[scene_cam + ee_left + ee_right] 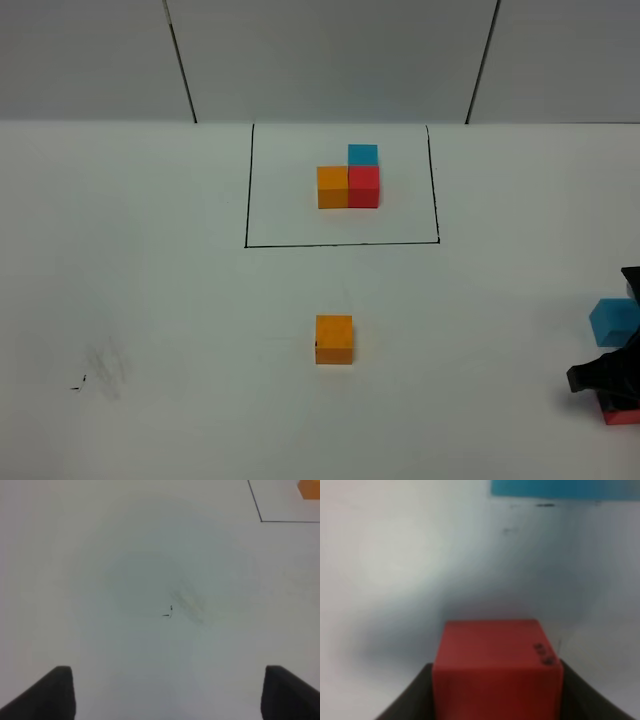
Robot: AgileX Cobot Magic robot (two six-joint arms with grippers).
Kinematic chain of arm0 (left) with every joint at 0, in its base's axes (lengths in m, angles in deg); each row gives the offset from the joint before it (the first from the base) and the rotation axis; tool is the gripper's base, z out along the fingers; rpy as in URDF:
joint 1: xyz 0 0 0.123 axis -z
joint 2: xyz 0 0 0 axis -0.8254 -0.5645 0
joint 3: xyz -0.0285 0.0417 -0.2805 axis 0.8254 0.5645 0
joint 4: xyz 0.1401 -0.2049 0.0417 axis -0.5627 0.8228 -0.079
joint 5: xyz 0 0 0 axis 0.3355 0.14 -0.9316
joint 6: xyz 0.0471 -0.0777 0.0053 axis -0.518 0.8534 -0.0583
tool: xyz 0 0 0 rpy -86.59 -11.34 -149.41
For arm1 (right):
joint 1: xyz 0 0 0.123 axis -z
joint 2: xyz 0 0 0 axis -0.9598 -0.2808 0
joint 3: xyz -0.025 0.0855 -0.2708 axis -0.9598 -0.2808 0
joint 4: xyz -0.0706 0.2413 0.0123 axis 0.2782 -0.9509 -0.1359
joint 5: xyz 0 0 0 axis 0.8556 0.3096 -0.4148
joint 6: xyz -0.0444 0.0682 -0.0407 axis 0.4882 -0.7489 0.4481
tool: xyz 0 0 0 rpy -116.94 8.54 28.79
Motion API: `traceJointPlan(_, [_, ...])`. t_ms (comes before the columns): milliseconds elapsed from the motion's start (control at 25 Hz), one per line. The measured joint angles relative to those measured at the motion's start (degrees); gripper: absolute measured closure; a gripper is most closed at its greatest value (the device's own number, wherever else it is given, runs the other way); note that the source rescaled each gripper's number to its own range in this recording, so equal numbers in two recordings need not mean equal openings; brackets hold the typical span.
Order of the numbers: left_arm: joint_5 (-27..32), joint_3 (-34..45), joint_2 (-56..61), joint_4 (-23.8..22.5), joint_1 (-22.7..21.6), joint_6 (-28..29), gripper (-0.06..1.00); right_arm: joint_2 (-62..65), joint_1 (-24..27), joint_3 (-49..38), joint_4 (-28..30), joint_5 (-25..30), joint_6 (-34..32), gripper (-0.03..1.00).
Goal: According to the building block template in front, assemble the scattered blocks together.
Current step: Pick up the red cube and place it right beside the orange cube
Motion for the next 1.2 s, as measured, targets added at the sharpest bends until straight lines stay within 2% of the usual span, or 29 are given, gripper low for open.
traceJointPlan(80, [0.0,0.0,0.0,0.0,0.0,0.0,0.30,1.0,0.0,0.7,0.1,1.0,0.1,0.77])
traceJointPlan(200, [0.0,0.0,0.0,0.0,0.0,0.0,0.30,3.6,-1.1,3.2,0.6,5.4,2.0,0.77])
traceJointPlan(440, [0.0,0.0,0.0,0.0,0.0,0.0,0.30,5.5,-6.3,10.2,0.8,13.9,14.7,0.77])
traceJointPlan(880, [0.0,0.0,0.0,0.0,0.0,0.0,0.30,0.5,-16.2,22.1,-0.7,21.7,34.2,0.77])
traceJointPlan(1200, [0.0,0.0,0.0,0.0,0.0,0.0,0.30,-6.8,-22.0,29.2,-0.7,23.4,42.9,0.77])
